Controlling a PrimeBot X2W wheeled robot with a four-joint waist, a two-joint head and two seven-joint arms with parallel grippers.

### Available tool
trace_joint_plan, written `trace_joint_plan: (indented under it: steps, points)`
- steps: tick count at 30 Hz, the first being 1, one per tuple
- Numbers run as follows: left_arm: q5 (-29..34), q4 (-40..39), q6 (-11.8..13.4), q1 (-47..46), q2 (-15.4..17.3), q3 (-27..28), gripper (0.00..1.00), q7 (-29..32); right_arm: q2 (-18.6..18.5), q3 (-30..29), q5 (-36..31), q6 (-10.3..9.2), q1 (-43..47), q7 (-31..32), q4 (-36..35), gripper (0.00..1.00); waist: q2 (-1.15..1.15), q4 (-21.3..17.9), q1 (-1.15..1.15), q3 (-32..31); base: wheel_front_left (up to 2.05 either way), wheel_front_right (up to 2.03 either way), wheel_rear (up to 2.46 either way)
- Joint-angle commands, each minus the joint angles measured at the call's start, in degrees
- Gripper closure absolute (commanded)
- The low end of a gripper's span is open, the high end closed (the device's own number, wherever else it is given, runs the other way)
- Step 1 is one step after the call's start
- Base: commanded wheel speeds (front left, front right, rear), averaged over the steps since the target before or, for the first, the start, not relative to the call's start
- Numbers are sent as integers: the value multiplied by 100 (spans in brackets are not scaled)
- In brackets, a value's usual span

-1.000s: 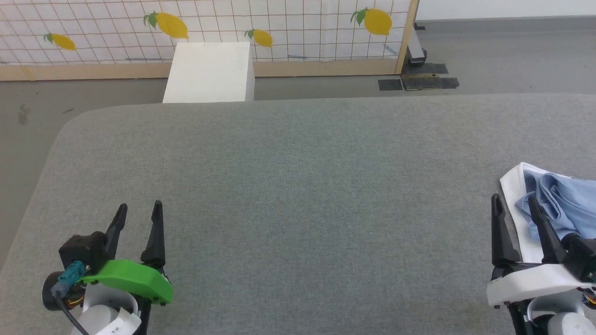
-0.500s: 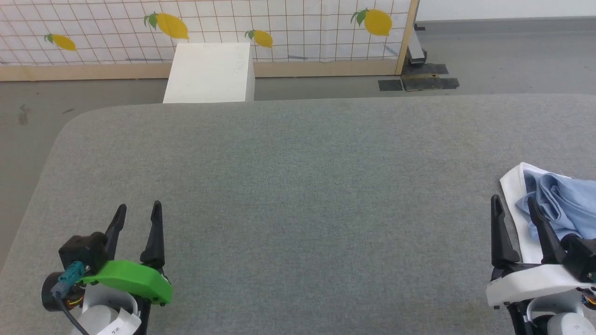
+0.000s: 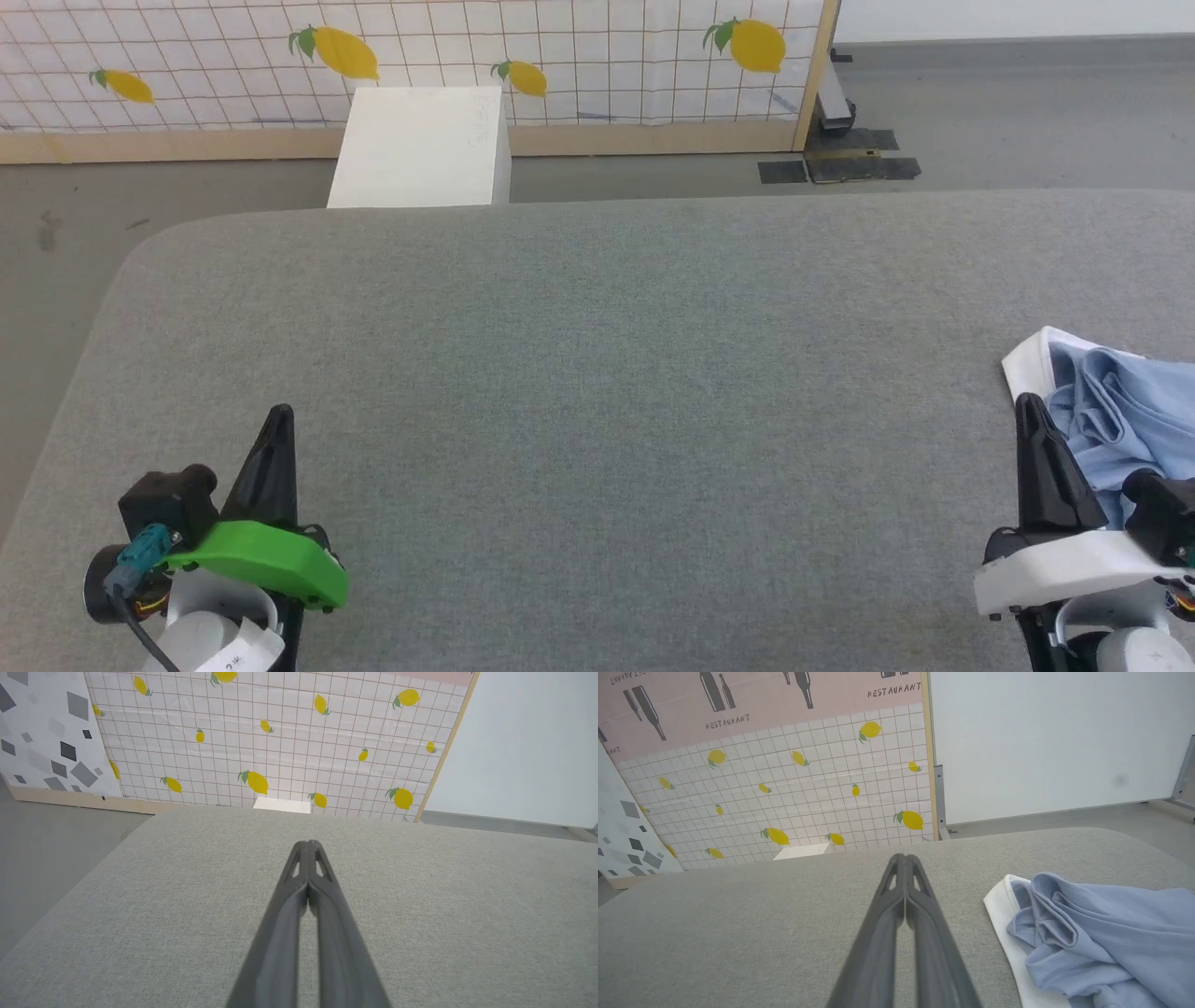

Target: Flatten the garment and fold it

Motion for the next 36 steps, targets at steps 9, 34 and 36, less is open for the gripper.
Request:
trace_joint_plan:
  steps: [9,34,36]
  points:
    - [255,-145,9,70,-139,77,100,139,2,81,-105,-1,7,94,-54,100,2,11,0,-19,0,0,0]
    - [766,-436,26,209,-421,231,100,420,4,243,-314,-3,21,283,-161,100,8,35,0,-59,0,0,0]
    - [807,-459,28,220,-444,243,100,443,4,256,-330,-3,23,298,-169,100,8,37,0,-63,0,0,0]
